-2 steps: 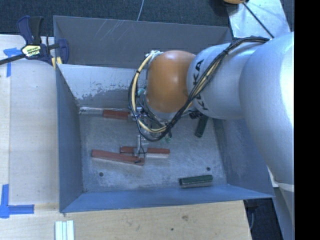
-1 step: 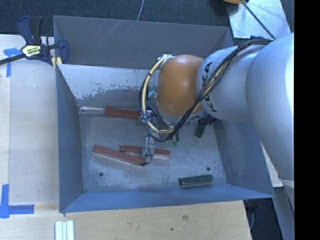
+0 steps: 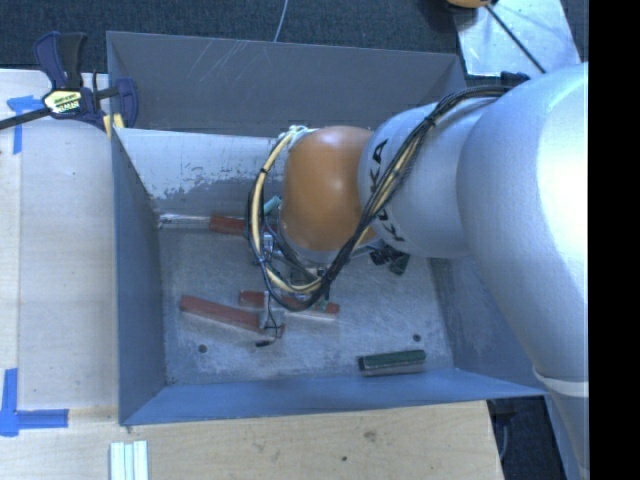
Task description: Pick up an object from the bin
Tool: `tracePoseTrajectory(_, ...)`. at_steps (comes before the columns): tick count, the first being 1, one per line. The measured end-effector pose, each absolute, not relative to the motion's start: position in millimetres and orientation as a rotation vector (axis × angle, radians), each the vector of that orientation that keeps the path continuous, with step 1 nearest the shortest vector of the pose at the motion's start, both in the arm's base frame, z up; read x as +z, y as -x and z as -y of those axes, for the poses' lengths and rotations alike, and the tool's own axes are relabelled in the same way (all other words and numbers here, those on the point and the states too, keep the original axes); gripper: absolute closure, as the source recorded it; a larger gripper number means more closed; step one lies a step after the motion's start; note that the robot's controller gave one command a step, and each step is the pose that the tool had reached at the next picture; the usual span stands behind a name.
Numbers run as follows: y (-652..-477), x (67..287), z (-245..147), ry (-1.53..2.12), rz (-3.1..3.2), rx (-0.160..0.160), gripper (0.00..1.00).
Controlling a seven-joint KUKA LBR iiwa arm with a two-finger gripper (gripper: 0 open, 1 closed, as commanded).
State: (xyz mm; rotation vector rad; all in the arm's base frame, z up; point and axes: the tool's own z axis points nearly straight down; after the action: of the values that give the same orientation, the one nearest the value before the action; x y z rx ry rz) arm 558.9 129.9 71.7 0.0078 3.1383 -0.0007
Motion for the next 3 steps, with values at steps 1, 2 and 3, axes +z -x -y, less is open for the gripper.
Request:
tracePoseTrajectory(1,-512.4,72.3,-106.7,0.154,-3.132,0.003,1.0)
tracePoseTrajectory(2,-512.4,72.3,-106.7,0.154,-3.132,0.003,1.0)
tracePoseTrajectory(3,-517.1,106.6,-108.7,0.291,-3.13,-0.001,1.0)
